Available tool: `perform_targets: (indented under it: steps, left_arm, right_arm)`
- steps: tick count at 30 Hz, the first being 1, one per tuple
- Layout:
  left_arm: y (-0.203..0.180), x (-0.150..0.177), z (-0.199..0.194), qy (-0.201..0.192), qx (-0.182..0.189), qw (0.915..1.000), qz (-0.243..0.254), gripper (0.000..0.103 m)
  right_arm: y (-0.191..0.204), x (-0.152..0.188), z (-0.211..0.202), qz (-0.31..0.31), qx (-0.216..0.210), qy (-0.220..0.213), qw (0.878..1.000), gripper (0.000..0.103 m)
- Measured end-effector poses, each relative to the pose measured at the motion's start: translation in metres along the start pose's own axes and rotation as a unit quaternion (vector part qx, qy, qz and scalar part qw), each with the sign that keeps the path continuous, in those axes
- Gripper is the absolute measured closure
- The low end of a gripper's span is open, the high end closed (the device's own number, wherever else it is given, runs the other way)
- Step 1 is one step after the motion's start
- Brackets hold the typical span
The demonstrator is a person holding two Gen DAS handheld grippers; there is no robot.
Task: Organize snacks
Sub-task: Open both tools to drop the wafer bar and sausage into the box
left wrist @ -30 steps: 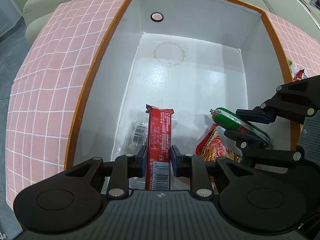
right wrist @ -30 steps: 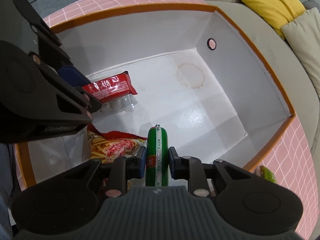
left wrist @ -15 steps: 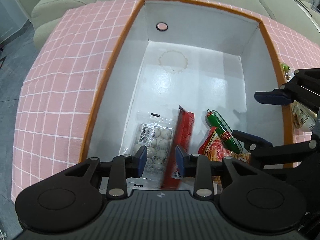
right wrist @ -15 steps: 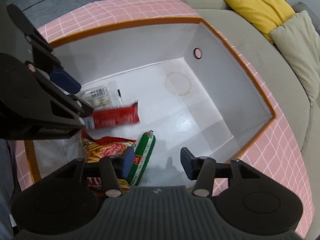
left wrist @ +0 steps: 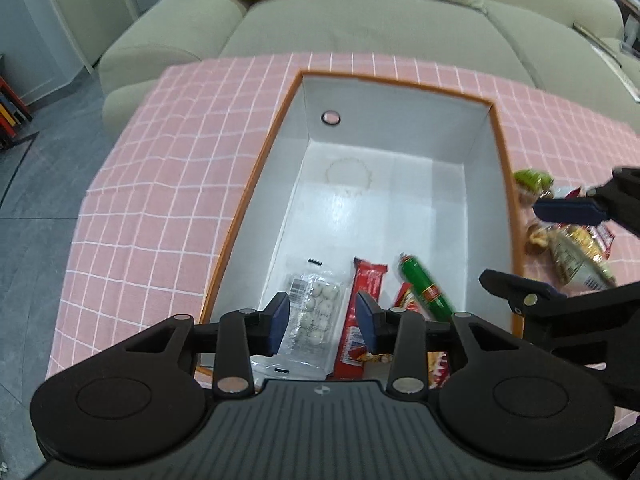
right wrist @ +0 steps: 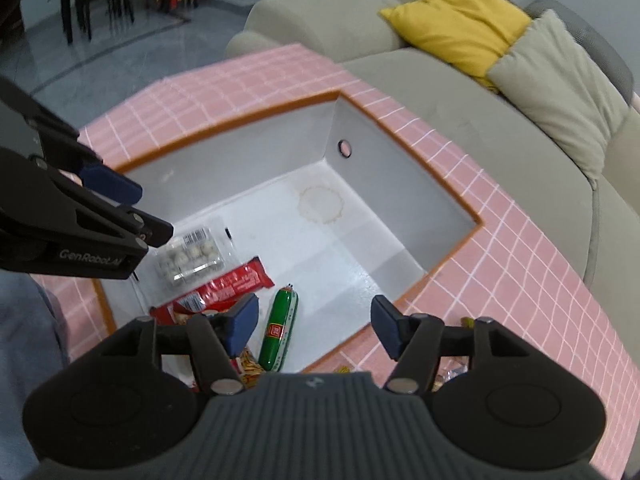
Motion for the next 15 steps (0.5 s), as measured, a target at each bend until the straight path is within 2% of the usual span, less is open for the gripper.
perform_targets:
  steps: [15]
  left_arm:
    - [-0.063, 0.019, -0.058, -0.095, 0.008, 0.9954, 0.014, 0.056]
  right_arm:
    - [-0.039, 0.056, -0.070, 0.121, 0.023, -0.064, 0.990, 0.041]
Point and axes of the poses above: each gripper's, at about its wrist camera, not at the fingertips, and z roughly the way its jaws point, y to its left, x to its underside, the point moved 1 cm from there along z, roughly the way its jaws point, and after that the axes turned 11 degrees about x, right-handed, at the moved point
